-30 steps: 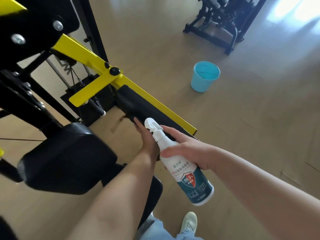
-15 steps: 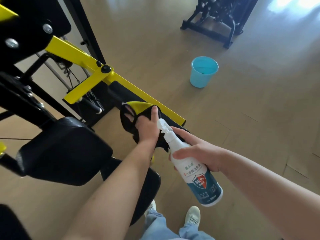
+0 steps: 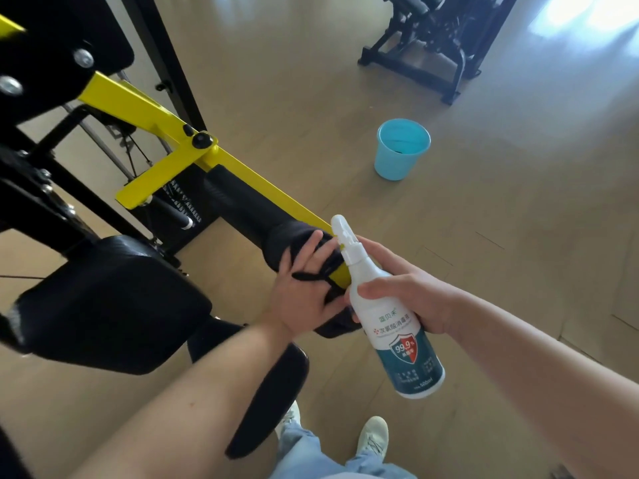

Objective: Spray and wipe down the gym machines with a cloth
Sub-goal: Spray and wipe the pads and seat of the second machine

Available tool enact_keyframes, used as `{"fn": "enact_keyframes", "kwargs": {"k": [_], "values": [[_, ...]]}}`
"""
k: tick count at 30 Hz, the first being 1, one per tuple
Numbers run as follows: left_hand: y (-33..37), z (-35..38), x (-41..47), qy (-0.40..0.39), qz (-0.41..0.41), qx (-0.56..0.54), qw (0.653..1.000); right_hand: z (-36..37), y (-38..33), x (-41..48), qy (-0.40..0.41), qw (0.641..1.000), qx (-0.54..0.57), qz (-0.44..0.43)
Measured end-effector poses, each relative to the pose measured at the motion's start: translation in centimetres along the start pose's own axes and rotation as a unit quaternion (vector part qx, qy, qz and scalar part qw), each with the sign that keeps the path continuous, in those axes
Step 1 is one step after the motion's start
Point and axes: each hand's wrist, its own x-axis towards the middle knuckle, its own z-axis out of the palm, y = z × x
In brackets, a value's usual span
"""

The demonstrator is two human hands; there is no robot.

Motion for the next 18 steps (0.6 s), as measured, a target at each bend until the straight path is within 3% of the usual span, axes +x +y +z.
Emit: {"fn": "enact_keyframes", "kwargs": {"k": [2,9,18], "values": [[-3.1,-1.6,1.6,-0.027,0.005,0.040,0.999,-0.1,0.0,0.2,0.004,1.000,0.000,-0.001],[-4.7,-3.7,5.0,0.035,-0.187,0.044,0.981,-0.6,0.7,0.0,0.023,1.000,-0.020,-0.001],[1.7,0.2,1.1,0.066,-0.066,0.039,0.995,-0.7,0.7,-0.1,0.011,1.000,0.020,-0.013]]}}
